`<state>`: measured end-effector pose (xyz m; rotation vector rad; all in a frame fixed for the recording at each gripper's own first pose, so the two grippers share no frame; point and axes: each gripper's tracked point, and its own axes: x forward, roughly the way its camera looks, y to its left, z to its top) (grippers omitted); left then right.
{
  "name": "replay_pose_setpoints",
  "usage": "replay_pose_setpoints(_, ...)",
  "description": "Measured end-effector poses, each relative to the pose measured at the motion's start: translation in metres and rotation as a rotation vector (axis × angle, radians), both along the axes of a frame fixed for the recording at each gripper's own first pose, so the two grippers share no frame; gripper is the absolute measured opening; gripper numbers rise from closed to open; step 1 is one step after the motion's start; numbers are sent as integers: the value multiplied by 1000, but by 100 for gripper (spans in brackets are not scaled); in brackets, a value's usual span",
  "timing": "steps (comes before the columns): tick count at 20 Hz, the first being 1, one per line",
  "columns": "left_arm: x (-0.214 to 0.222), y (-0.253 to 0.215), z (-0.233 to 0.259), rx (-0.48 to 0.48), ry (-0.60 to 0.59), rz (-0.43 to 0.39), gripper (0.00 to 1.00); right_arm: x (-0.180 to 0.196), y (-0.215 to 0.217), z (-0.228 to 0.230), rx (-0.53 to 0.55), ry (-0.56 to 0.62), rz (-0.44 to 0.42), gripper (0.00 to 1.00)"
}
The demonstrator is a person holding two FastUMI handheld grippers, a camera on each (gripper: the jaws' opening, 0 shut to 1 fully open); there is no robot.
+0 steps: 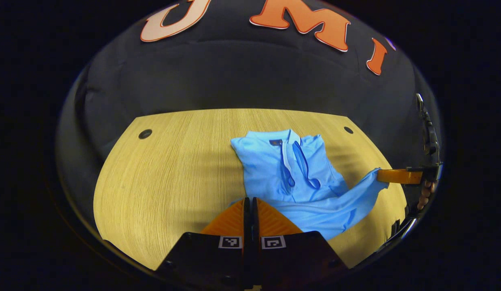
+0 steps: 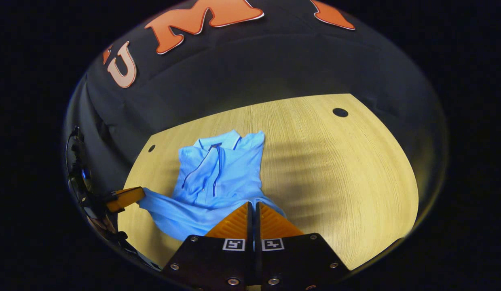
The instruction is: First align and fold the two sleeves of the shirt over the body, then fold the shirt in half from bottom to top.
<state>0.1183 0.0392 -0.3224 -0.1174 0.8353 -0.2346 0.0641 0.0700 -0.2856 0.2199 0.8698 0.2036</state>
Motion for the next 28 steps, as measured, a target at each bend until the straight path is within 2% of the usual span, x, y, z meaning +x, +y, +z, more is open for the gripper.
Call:
replay_pose_setpoints(3, 48, 0, 3, -4, -39, -18, 2, 45, 6, 4, -6, -31, 3, 1)
replay_pose_setpoints(5, 78, 3, 5, -4, -64, -21, 4, 75, 7, 4, -13, -50, 5, 1)
replay_pose_setpoints(6, 93, 4, 6, -5, -78, -16, 6, 89, 8, 4, -16, -60, 2, 1)
replay_pose_setpoints(8, 115, 9, 11, -24, -106, 0, 4, 115, 8, 6, -15, -85, -10, 1)
replay_pose_setpoints(13, 156, 25, -13, 17, -100, 22, 4, 150, 2, -18, -19, -57, -41, 1)
replay_pose_setpoints(16, 178, 28, -26, 63, -113, 42, 4, 176, -6, -12, -22, -113, -85, 2)
replay_pose_setpoints(18, 182, 29, -23, 94, -115, 48, 10, 175, -14, -8, -23, -104, -98, 7)
replay_pose_setpoints(19, 180, 27, -18, 87, -120, 49, 28, 172, -19, -4, -36, -108, -102, 26)
replay_pose_setpoints(21, 175, 14, -3, 14, -132, 55, 64, 167, -30, 13, -90, -163, -77, 46)
replay_pose_setpoints(22, 168, 15, -2, 15, -130, 61, 82, 162, -31, 25, -113, -188, -62, 48)
replay_pose_setpoints(23, 161, 17, 4, 30, -135, 58, 100, 156, -31, 36, -127, -207, -45, 61)
replay_pose_setpoints(24, 155, 17, 13, 45, -149, 50, 100, 146, -33, 45, -141, -226, -32, 58)
replay_pose_setpoints(25, 148, 15, 25, 55, -170, 40, 100, 139, -32, 56, -151, -248, -18, 69)
replay_pose_setpoints(26, 141, 11, 39, 59, -196, 28, 100, 132, -31, 67, -161, -270, -5, 69)
replay_pose_setpoints(28, 126, 2, 68, 74, -252, 9, 100, 115, -30, 86, -180, -309, 15, 87)
